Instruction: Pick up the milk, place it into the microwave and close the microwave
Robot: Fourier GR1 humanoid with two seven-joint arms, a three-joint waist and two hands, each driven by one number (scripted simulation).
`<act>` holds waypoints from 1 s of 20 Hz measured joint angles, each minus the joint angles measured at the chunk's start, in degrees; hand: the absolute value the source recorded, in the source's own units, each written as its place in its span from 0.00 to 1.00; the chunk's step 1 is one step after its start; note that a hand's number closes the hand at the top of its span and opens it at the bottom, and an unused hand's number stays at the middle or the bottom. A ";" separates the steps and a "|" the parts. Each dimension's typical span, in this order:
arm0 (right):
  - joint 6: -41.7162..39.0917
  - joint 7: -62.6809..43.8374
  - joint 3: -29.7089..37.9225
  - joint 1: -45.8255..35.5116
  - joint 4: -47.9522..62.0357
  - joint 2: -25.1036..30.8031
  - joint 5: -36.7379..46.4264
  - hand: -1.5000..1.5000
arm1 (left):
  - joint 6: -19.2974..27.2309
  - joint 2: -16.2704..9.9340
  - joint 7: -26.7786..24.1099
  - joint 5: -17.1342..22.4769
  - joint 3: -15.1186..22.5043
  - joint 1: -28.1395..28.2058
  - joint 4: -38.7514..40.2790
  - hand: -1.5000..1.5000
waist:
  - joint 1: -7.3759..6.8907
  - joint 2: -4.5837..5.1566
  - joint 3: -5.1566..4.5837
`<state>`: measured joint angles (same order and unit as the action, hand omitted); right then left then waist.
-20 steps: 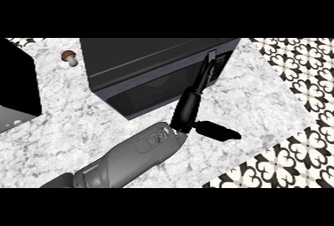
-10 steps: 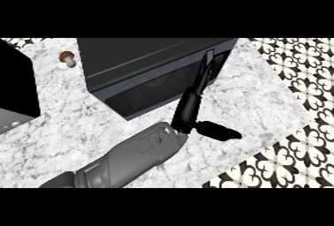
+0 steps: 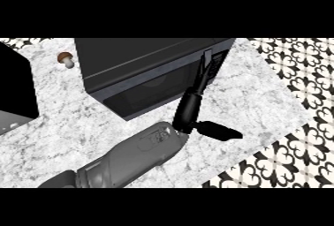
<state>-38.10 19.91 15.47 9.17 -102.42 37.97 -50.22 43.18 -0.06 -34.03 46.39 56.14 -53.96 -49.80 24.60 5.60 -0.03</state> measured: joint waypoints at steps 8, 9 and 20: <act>-0.46 -0.73 -0.05 -0.62 0.01 0.99 -1.49 0.00 | -0.06 -0.99 -1.15 2.49 0.68 0.32 -0.39 1.00 | -0.25 -0.29 0.03; -0.52 -0.83 0.03 -0.64 0.05 1.19 -1.60 0.00 | 0.12 -1.40 -1.24 2.30 0.89 0.15 -0.02 0.00 | -0.38 -0.42 0.10; 0.02 -1.67 1.55 0.15 0.23 2.47 -3.23 0.00 | 3.96 -1.81 0.04 -4.63 6.97 -5.69 7.01 0.00 | -3.59 -2.13 0.67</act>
